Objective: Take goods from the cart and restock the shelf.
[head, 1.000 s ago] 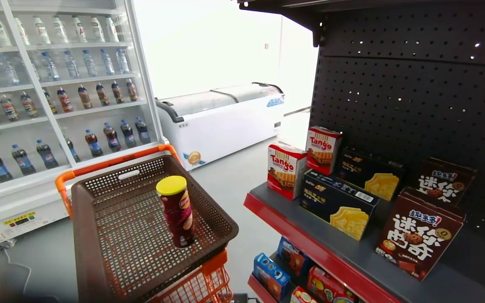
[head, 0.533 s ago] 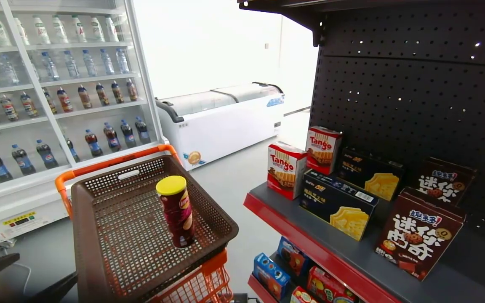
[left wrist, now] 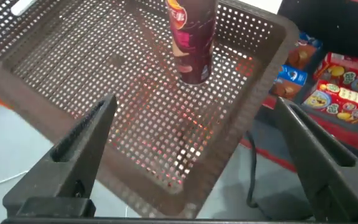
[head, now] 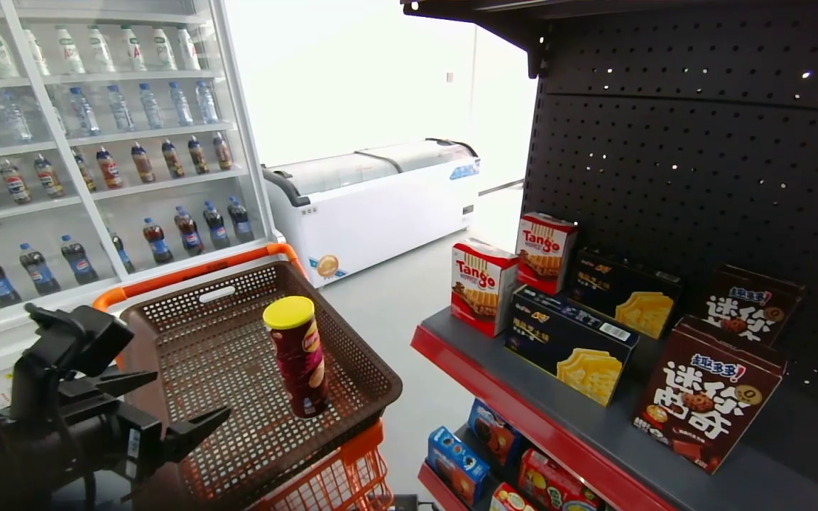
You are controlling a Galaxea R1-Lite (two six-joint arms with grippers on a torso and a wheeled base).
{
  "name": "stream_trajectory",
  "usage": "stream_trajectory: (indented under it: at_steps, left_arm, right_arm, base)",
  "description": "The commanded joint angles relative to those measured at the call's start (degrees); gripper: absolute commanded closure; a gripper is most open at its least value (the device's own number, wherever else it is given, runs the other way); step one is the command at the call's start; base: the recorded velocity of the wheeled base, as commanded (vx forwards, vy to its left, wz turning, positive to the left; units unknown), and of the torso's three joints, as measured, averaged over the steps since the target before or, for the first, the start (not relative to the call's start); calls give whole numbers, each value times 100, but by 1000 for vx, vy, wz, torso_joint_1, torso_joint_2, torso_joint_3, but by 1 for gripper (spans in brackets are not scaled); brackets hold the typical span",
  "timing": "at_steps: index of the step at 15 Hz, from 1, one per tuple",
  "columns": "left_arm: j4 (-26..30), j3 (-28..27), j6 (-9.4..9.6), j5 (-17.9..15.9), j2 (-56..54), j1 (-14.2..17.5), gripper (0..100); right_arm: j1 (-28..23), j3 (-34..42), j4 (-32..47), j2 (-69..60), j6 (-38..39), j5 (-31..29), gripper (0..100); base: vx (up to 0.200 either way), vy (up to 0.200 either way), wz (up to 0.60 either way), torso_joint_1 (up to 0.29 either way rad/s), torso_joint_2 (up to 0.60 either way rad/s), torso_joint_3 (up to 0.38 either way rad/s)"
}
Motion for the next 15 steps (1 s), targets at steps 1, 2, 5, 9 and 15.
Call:
stream_trajectory:
  at_steps: [1,2,5,9,15]
  left_arm:
    - [-673,-86,44,-4,1216,-164,0]
    - [-963,-112,35,-4,1541,-217,0]
    - [-1447,-402,44,-4,2270,-481,0]
    - [-2598,-578,52,23,3281,-542,0]
    - [-4233,-578,52,620,4467,-534,0]
  right_arm:
    - [2,0,0,9,-1,2,0]
    - [2,0,0,9,-1,2,0]
    - [2,0,0,9,-1,2,0]
    - [2,0,0,9,-1,2,0]
    - [2,0,0,9,-1,2,0]
  base:
    - [0,0,0,0,0,0]
    - [0,0,0,0,0,0]
    - [0,0,0,0,0,0]
    - [0,0,0,0,0,0]
    - [0,0,0,0,0,0]
